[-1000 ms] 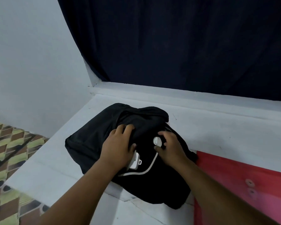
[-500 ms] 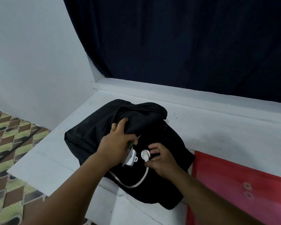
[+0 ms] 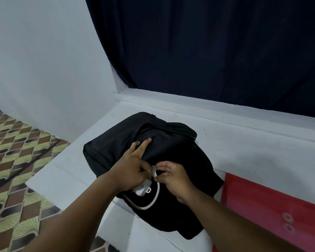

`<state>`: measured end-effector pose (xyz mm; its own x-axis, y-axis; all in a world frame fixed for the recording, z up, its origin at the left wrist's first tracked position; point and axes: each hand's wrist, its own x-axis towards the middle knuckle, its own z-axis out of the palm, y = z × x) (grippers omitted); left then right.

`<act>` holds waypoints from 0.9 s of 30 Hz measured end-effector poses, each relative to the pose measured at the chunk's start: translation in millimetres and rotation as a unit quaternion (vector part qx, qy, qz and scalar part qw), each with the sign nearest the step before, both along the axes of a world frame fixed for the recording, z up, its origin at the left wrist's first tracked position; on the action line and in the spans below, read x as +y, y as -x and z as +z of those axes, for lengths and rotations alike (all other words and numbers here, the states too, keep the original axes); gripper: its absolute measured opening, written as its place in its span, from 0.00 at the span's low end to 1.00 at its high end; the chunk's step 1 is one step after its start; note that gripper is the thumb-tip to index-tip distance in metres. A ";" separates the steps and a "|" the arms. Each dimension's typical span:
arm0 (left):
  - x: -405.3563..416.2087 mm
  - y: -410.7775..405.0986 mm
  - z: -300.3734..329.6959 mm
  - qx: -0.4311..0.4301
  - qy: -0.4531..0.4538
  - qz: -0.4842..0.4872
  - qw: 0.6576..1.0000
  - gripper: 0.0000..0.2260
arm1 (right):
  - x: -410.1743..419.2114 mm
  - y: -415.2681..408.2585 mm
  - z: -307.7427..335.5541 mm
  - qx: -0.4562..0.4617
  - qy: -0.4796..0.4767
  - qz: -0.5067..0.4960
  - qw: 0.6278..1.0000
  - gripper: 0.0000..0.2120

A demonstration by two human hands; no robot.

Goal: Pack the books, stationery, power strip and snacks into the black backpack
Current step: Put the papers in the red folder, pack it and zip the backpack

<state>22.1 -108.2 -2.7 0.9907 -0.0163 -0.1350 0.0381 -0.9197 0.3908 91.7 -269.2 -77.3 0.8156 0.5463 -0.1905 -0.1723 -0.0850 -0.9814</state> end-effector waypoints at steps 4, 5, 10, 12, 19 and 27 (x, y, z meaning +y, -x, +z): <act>8.1 1.9 4.8 -0.053 0.068 0.001 0.996 0.12 | 2.4 6.5 -4.5 -0.063 0.000 -0.018 0.998 0.16; 11.0 1.3 5.6 -0.063 0.076 0.007 0.995 0.14 | 2.2 7.5 -5.1 -0.093 0.009 -0.026 0.995 0.15; 23.6 -4.9 9.9 -0.099 0.114 0.030 0.988 0.23 | 1.0 14.4 -7.2 -0.351 0.030 -0.053 0.934 0.18; 27.5 -9.5 13.1 -0.103 0.140 0.045 0.984 0.24 | 1.4 14.4 -4.9 -0.460 0.012 -0.034 0.887 0.16; 40.3 -20.6 29.5 -0.041 0.178 0.062 0.981 0.23 | 7.4 8.4 8.4 -0.557 -0.026 0.044 0.829 0.12; 39.5 -19.8 24.8 -0.016 0.180 0.045 0.983 0.25 | 30.9 -9.7 9.2 -0.615 0.077 0.027 0.784 0.08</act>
